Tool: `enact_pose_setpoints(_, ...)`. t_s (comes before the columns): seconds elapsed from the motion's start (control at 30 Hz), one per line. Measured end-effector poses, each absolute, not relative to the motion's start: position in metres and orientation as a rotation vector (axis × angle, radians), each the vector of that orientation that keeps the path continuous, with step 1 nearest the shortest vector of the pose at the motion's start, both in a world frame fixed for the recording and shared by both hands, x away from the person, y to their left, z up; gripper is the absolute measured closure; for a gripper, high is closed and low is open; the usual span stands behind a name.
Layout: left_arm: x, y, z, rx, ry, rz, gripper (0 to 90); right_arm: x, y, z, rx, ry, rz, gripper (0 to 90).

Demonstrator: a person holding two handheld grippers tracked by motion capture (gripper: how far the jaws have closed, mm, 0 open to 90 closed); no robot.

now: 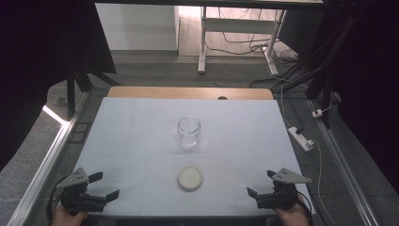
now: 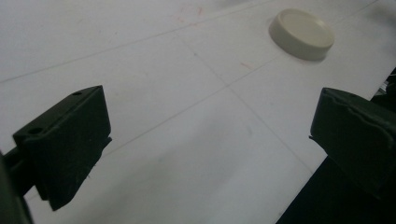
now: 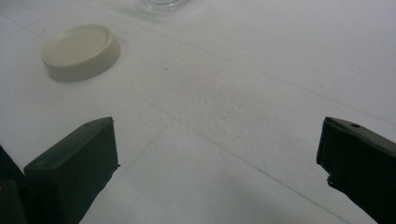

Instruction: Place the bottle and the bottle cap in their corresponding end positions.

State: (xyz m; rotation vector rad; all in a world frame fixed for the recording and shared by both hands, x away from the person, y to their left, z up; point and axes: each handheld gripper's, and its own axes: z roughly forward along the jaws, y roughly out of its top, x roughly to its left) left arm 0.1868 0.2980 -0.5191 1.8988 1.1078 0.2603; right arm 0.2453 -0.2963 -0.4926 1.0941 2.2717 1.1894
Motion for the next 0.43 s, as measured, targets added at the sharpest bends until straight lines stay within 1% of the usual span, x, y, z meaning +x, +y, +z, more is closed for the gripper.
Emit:
enact_pose_setpoints(0.23,0.179,0.303,-0.522,1.933,1.160,0.309,0.0,0.237,-0.306,-0.495,1.155,2.259,1.166,0.0)
enact_pose_setpoints(0.33,0.178,0.301,-0.523,1.976,1.186,0.343,0.0,0.235,-0.308,-0.495,1.169,2.264,1.149,0.0)
enact_pose_setpoints(0.43,0.179,0.300,-0.523,1.992,1.181,0.342,0.0,0.234,-0.308,-0.495,1.171,2.265,1.145,0.0)
